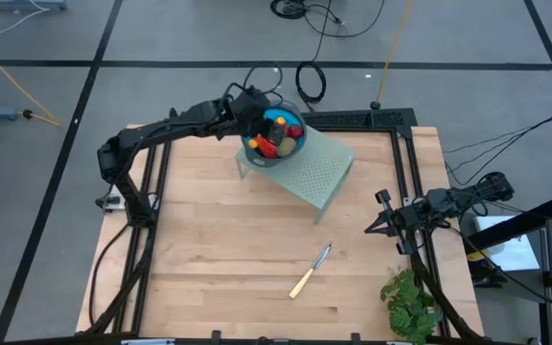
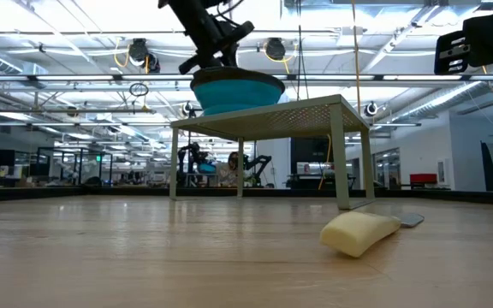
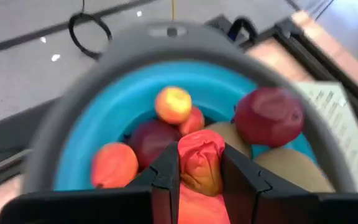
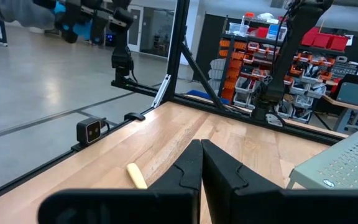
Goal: Pick & Place Fruit
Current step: Put the peach into the blue strainer bowl on the shelf
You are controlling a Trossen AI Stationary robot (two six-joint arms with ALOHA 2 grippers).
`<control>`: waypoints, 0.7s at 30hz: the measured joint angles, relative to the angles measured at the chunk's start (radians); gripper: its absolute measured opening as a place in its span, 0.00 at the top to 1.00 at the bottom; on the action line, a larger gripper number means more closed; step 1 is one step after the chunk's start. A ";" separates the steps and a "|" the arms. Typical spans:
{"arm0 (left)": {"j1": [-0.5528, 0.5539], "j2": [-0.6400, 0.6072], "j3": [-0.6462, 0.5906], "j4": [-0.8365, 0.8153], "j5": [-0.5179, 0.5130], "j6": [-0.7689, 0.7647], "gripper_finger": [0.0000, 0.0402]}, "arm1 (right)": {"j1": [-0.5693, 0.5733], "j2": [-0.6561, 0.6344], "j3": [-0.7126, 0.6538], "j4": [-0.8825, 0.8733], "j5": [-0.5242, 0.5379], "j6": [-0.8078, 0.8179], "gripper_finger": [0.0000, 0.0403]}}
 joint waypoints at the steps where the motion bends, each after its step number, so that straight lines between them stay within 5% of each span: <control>1: -0.001 0.009 0.000 -0.004 0.003 0.000 0.80 | 0.000 0.000 0.000 0.000 0.000 0.000 1.00; 21: -0.007 0.047 0.000 -0.024 -0.008 0.077 0.79 | 0.000 0.000 0.000 0.000 0.000 0.000 1.00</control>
